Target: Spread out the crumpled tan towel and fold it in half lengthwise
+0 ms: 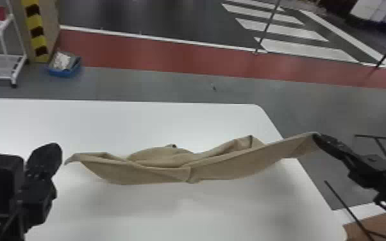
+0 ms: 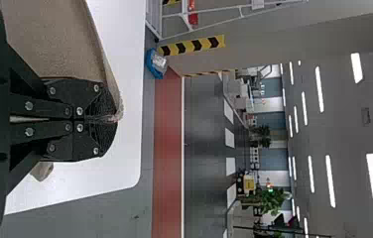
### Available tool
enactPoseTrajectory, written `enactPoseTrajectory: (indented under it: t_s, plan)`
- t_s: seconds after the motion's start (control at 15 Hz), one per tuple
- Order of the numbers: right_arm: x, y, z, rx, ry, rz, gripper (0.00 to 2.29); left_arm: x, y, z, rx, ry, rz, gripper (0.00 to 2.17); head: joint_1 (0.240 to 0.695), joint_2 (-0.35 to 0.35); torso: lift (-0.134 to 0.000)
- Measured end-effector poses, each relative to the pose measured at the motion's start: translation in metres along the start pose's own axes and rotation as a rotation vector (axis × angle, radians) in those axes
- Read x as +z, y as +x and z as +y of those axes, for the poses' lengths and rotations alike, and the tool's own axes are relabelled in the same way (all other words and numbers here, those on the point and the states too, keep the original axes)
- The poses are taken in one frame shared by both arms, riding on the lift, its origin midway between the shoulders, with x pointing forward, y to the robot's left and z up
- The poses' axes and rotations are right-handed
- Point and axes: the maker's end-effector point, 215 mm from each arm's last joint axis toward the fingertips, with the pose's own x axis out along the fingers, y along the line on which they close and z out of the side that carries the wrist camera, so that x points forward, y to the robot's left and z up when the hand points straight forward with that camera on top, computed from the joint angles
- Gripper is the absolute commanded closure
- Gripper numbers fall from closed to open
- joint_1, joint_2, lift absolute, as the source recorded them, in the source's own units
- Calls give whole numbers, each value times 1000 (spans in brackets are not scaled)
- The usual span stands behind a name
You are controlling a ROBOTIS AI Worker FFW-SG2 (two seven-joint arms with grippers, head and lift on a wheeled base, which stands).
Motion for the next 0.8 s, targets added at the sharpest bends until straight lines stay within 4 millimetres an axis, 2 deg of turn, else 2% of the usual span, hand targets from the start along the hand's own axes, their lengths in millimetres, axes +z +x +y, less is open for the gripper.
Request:
enactPoseTrajectory:
  t_s: [0.27,0.47,0.67,0.8]
  plan:
    - [7,8,-26,-60,44,-8,1747,12,10,42,67,-23,-17,1794,695,-350,-125]
    - [15,9,-46,-107,78,-20,1747,13,14,68,101,-47,-15,1794,695,-350,-125]
    - [21,10,-55,-133,105,-41,1747,10,16,92,137,-61,-11,1794,695,-350,-125]
    - [16,12,-58,-141,117,-36,1747,7,18,102,151,-68,-7,1794,695,-350,-125]
